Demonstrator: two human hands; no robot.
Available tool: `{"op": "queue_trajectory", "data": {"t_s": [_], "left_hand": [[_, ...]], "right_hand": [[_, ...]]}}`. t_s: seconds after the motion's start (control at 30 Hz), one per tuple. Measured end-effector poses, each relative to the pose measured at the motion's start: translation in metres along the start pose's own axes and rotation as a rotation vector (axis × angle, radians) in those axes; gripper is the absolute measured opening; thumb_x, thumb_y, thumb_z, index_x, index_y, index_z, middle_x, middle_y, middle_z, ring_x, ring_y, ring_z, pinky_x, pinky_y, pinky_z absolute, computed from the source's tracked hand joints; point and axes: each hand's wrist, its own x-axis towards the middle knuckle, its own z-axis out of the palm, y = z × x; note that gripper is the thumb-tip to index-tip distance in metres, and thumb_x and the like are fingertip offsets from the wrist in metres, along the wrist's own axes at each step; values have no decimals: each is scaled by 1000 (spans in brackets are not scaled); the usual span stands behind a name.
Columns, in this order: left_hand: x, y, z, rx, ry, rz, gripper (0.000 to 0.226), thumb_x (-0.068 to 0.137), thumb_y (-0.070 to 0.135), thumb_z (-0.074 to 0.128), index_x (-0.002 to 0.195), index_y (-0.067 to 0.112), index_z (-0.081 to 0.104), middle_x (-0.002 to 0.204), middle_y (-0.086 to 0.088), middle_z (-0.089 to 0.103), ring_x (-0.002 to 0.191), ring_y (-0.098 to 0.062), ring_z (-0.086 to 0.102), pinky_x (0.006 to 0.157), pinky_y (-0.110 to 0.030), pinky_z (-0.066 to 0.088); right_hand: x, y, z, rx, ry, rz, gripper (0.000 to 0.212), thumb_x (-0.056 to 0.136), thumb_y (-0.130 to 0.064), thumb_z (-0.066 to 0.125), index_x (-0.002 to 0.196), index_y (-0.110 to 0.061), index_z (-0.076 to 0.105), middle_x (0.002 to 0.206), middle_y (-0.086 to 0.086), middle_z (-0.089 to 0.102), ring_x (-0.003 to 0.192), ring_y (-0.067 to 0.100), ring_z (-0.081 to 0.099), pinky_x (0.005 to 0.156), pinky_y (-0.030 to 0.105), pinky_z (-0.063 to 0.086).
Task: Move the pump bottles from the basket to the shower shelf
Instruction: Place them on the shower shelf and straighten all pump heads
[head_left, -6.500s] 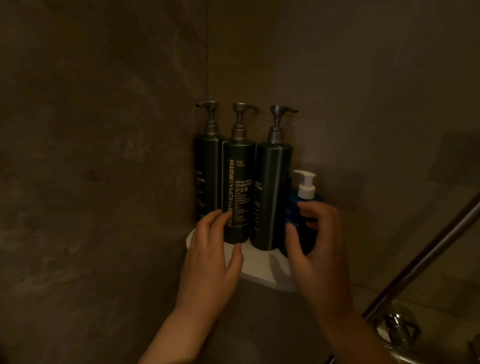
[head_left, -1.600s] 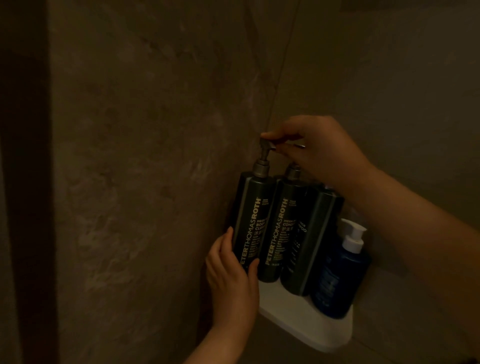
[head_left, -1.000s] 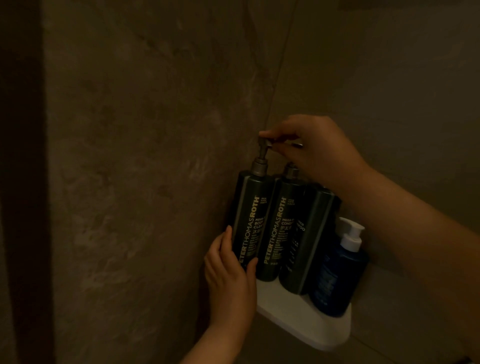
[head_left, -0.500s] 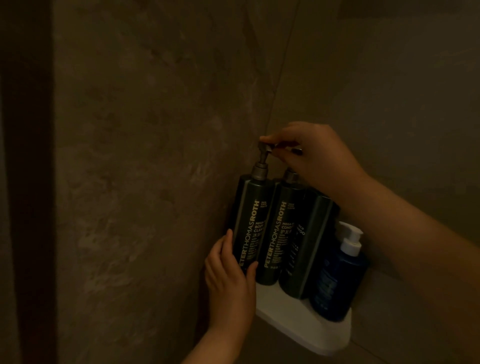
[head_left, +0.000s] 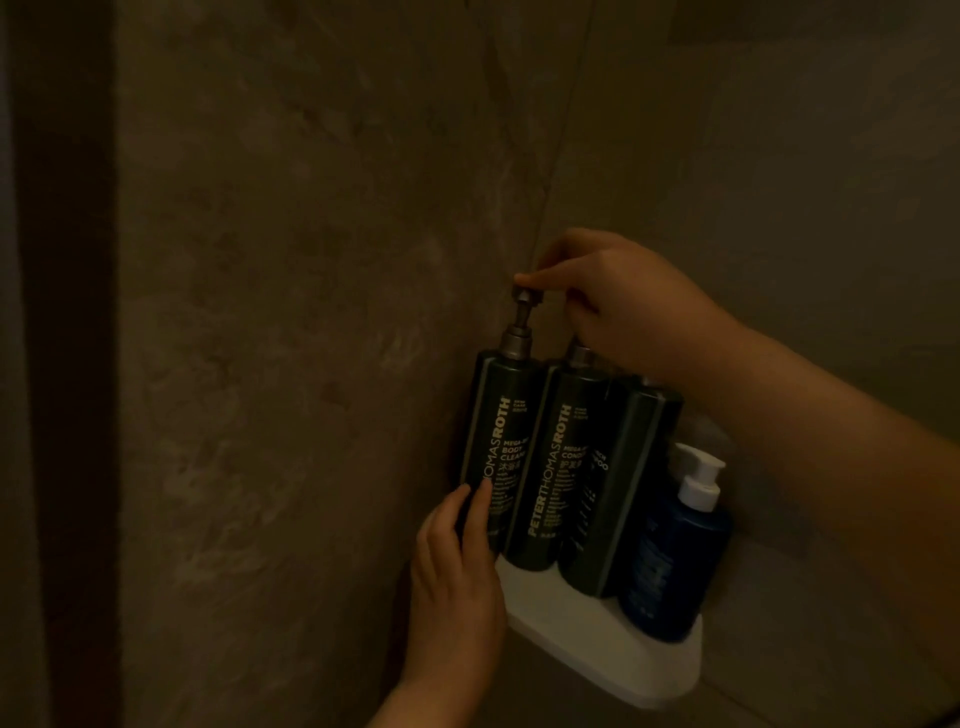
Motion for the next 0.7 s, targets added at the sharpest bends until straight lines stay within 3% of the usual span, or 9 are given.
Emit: {"op": "queue_trajectory", "data": {"t_s": [0.17, 0.23, 0.27, 0.33, 0.4, 0.6, 0.7], "left_hand": [[-2, -5, 1, 1, -22, 46, 86, 64, 6, 81, 138, 11, 36, 132, -12, 43, 116, -27, 48, 90, -37, 40], [-2, -6, 1, -20, -70, 18, 87, 65, 5, 81, 139, 13, 36, 133, -16, 47, 116, -31, 52, 91, -37, 39], [-2, -6, 1, -37, -117, 6, 88, 71, 7, 77, 143, 19, 29, 138, -15, 42, 122, -28, 46, 95, -35, 36], [-2, -8, 3, -42, -202, 0, 85, 90, 20, 58, 142, 37, -7, 151, -4, 11, 135, -12, 13, 106, -28, 20], [-4, -12, 6, -57, -207, 5, 78, 96, 31, 41, 129, 44, -28, 147, 14, -11, 129, 2, -10, 108, -21, 9], [0, -11, 3, -63, -242, -3, 76, 96, 44, 33, 124, 45, -38, 136, 30, -23, 127, 5, -17, 107, -19, 4], [1, -12, 5, -50, -267, -6, 77, 96, 46, 30, 125, 41, -42, 133, 26, -34, 129, 3, -20, 107, -19, 1]], "right_hand": [[10, -1, -4, -2, -56, -13, 48, 83, 0, 42, 122, -20, 64, 111, 6, 58, 104, 24, 55, 81, 34, 46], [12, -1, -3, 5, -61, -19, 48, 82, 0, 43, 120, -19, 65, 108, 6, 59, 101, 25, 56, 77, 32, 45], [13, 0, -2, 8, -66, -18, 47, 82, -1, 44, 121, -19, 64, 108, 6, 60, 100, 25, 57, 74, 29, 42], [13, 2, 0, 13, -75, -5, 47, 82, -2, 44, 122, -20, 63, 108, 5, 60, 101, 24, 57, 73, 24, 34], [13, 5, 1, 13, -72, 4, 48, 83, -2, 44, 122, -21, 63, 109, 5, 60, 101, 24, 57, 73, 22, 32], [15, 7, 3, -2, -75, 5, 48, 82, 0, 43, 121, -19, 64, 100, 2, 56, 98, 26, 56, 69, 25, 31], [16, 8, 3, 3, -82, 4, 49, 81, 2, 43, 121, -19, 64, 102, 4, 56, 97, 27, 56, 69, 26, 30]]}}
